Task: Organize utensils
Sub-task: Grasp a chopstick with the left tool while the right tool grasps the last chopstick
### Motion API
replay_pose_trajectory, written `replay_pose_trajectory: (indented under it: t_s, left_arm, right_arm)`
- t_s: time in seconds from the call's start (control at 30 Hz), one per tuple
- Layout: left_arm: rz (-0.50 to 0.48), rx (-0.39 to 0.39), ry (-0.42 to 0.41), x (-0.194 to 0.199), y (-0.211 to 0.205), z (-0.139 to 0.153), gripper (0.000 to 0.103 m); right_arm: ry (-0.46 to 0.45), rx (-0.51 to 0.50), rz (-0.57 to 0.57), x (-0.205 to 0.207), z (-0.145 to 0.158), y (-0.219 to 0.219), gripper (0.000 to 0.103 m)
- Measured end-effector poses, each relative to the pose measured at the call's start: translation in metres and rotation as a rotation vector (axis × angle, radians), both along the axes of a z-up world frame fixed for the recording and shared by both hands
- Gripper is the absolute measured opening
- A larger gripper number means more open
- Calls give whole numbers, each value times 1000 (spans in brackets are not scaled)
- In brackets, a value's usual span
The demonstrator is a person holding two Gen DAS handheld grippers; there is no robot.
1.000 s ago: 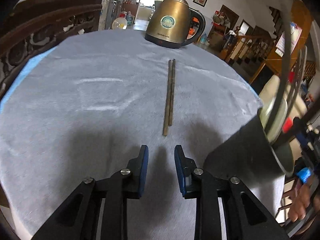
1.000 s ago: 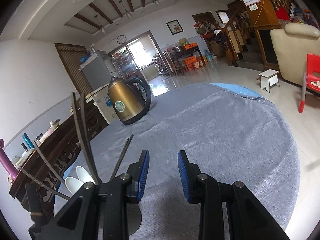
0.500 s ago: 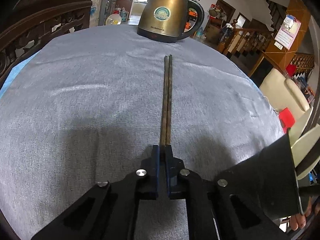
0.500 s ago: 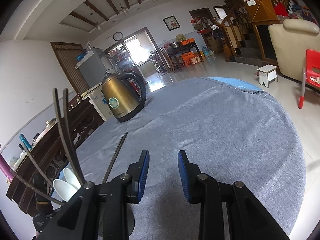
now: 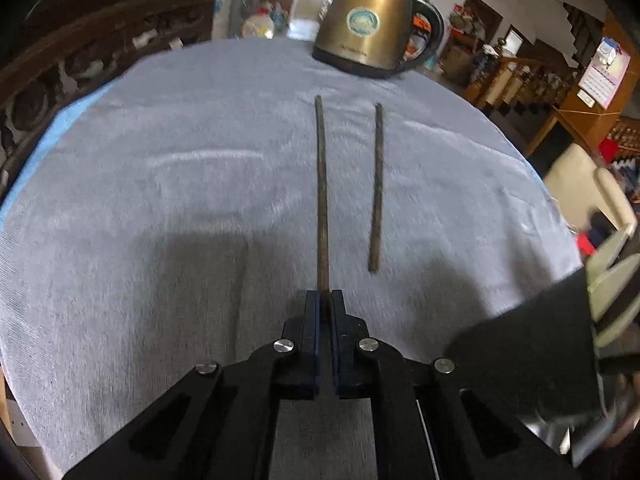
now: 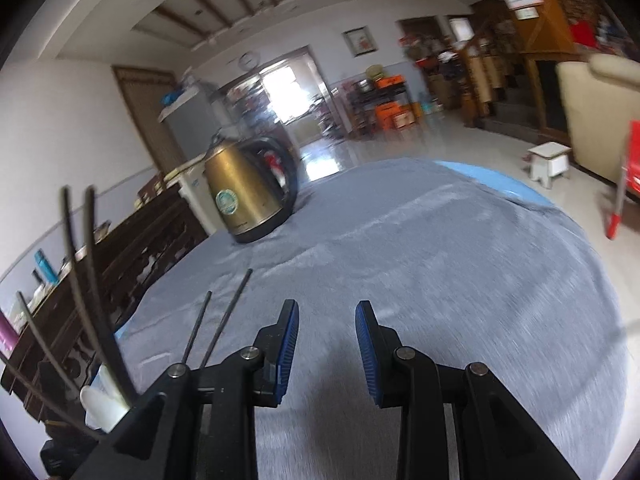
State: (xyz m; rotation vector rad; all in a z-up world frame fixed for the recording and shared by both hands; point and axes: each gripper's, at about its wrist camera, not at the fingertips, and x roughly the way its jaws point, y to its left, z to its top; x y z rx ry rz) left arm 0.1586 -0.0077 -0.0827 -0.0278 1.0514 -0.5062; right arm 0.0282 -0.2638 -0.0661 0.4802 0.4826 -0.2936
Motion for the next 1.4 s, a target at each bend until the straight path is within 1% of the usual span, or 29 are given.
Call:
replay_pose_trajectory:
  t_s: [0.03,0.07,0.1,0.17,0.2,0.23,0.3,0.33,0.37,0.47,0.53,0.6,0.67,0.73,0.77,0.8,0.83,0.87,0.9,0.93,0.97,1.0,1.03,1.13,1.2,1.3,1.4]
  left_arm:
    - [-16,-17,22,3,5,1,4]
    - [-27,-23,27,5,8,4,4]
    - [-32,-16,18,10,12,7,4]
    - [-36,14,-18,24,17,17,5]
    - [-33,24,-29,30,19,21,5]
    - [-27,37,-41,39,21,26,5]
    - [-21,58,-56,47,21,31,5]
    - [-12,69,-57,53,21,34,5]
    - [-7,68,-53,57,23,33,5]
    - [6,72,-36,64,24,32,5]
    - [19,76,-17,74,24,30,5]
    - [34,72,9,85,25,27,5]
    - [48,75,30,97,25,25,5]
    - [54,85,33,105,22,25,5]
    - [53,84,33,107,23,25,5]
    - [54,85,31,109,21,26,5]
    - [57,89,29,115,17,26,5]
    - [57,90,29,119,13,25,5]
    - [56,90,29,120,8,26,5]
    - [56,90,30,125,4,26,5]
    - [57,89,33,128,2,26,5]
    - [58,86,38,131,-2,25,5]
    - [53,78,45,136,-7,25,5]
    - [41,64,52,149,-25,22,5]
    - [26,49,57,156,-37,24,5]
    - [-11,73,65,167,-61,22,5]
    - [-41,91,108,176,-81,14,6]
  right_arm:
    - [12,4,25,8,1,-3,42]
    - [41,22,83,26,4,-10,58]
    - [59,45,133,40,5,-16,63]
    - [93,96,238,72,7,-23,64]
    - [113,111,273,86,7,-24,64]
    - [154,130,322,106,6,-25,64]
    - [225,144,409,142,1,-20,60]
    - [246,140,431,153,-1,-16,58]
    - [288,141,466,175,-4,-10,58]
    - [378,175,520,222,-20,9,55]
    - [417,187,530,240,-29,17,55]
    - [484,194,522,263,-39,29,51]
    - [504,203,514,274,-43,34,47]
    - [543,191,504,286,-49,40,46]
    - [589,165,487,293,-55,44,41]
    - [615,166,480,298,-60,45,37]
    - [627,173,477,300,-63,46,36]
    - [613,161,466,302,-63,47,35]
    - [620,155,461,303,-64,48,34]
    - [620,146,455,305,-64,50,27]
    - [626,128,452,305,-65,52,16]
    - [639,69,447,305,-65,56,13]
    - [639,45,455,305,-64,58,11]
    - [640,5,480,299,-64,61,9]
    - [639,-53,494,293,-63,61,9]
    - [652,-147,497,282,-58,55,8]
    - [662,-170,491,273,-57,43,8]
